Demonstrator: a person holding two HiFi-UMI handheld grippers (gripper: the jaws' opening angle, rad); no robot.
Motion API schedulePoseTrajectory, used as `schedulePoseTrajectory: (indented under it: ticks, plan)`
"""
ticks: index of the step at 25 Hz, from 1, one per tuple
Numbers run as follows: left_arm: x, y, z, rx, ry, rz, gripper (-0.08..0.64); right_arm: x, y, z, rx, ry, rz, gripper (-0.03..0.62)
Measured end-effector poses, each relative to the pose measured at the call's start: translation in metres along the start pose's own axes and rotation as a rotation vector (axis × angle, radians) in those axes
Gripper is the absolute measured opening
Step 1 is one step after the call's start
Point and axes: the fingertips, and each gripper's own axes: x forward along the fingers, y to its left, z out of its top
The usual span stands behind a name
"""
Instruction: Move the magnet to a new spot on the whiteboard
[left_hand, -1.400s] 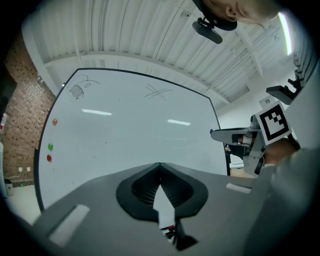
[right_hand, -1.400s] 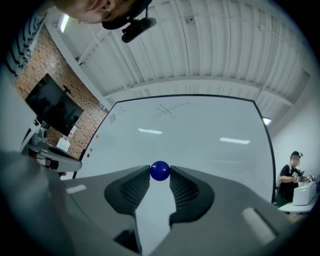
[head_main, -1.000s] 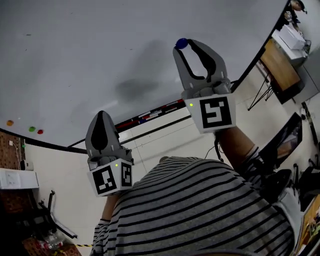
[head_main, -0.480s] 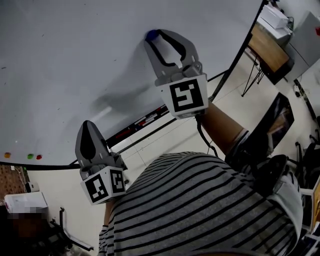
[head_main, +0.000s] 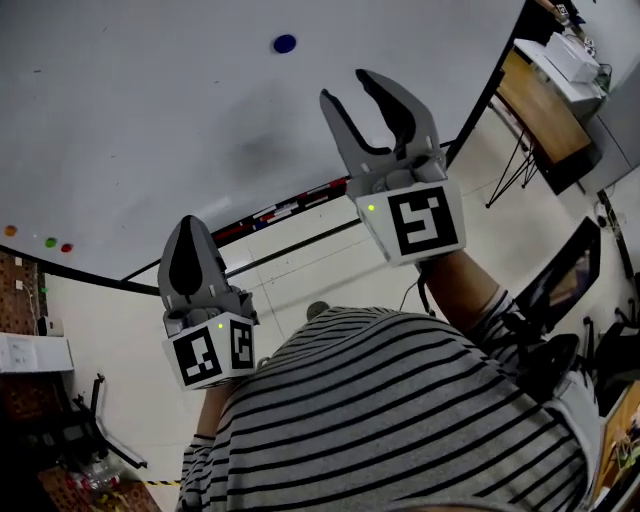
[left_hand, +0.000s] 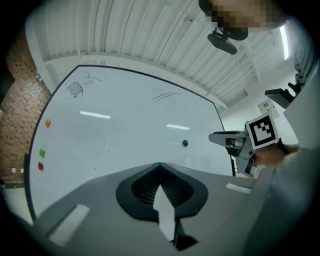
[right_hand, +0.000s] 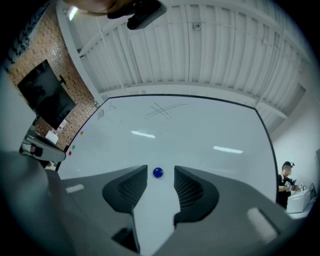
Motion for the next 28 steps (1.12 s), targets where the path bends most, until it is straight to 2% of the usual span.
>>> schedulePoseTrajectory:
  ticks: [6, 10, 14, 15, 20, 25, 28]
  plan:
    - [-0.068, -0.075, 0.003, 0.017, 0.014, 0.029, 0.015, -0.106, -0.022, 0.003, 0.038, 0.037, 0.049, 0.148]
    - [-0.108, -0.114, 0.004, 0.02, 0.04, 0.046, 0.015, -0.157, -0.027, 0.009, 0.076, 0.056, 0.081, 0.087]
    - [-0.145, -0.14, 0.011, 0.048, 0.062, 0.071, 0.015, -0.195, -0.025, 0.018, 0.117, 0.076, 0.113, -0.003]
    - [-0.153, -0.146, 0.013, 0.056, 0.064, 0.073, 0.015, -0.204, -0.024, 0.021, 0.126, 0.077, 0.117, -0.003]
    - [-0.174, -0.155, 0.018, 0.067, 0.071, 0.045, 0.015, -0.235, -0.002, 0.035, 0.208, 0.098, 0.142, -0.003]
    - [-0.188, -0.139, 0.016, 0.061, 0.074, -0.009, 0.015, -0.243, 0.044, 0.033, 0.221, 0.149, 0.155, -0.003]
    - [-0.191, -0.137, 0.013, 0.05, 0.084, -0.032, 0.015, -0.245, 0.056, 0.032, 0.216, 0.165, 0.162, -0.003]
